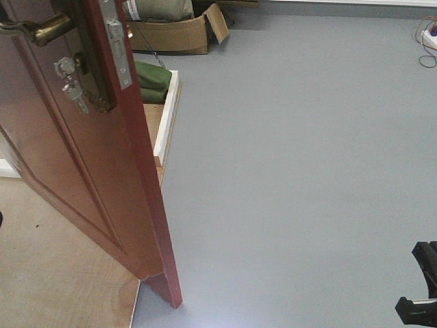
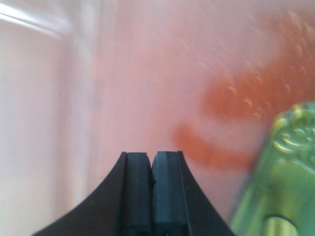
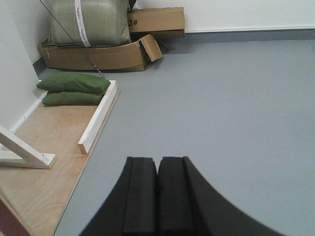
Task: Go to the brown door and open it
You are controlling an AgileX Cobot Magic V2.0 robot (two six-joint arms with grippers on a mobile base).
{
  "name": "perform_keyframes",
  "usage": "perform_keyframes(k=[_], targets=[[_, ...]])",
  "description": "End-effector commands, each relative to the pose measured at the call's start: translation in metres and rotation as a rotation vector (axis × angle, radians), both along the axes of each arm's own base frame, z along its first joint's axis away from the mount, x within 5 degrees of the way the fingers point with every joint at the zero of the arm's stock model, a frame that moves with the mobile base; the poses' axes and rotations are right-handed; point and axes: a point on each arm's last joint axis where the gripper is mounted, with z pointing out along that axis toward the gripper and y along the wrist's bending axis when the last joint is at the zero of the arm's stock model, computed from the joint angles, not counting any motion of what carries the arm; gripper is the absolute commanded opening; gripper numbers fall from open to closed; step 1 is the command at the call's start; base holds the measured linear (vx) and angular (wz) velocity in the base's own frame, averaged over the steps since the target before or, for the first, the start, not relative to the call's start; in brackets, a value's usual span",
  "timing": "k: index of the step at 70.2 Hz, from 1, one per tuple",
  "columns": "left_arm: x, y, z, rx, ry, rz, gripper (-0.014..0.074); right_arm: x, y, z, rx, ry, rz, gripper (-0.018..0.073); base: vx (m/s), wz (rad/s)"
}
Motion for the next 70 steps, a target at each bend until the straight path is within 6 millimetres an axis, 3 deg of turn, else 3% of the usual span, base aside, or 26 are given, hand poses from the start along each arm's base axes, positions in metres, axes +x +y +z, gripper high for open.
perform_keyframes(k=[1, 9, 70], targets=[[-0.0055, 0.0023, 0.0245, -0.020, -0.080, 0.020, 0.0017, 0.0013, -0.0008, 0.0072, -0.011, -0.095, -0.006, 0.0000, 0.00, 0.00], [-0.0069, 0.0011, 0.0334, -0.023, -0.102, 0.004, 0.0017, 0.0013, -0.0008, 0.0072, -0.011, -0.095, -0.006, 0.0000, 0.00, 0.00], [-0.0073, -0.0017, 0.0322, -0.021, -0.093, -0.028, 0.0017, 0.0013, -0.0008, 0.0072, -0.011, -0.095, -0.006, 0.0000, 0.00, 0.00]])
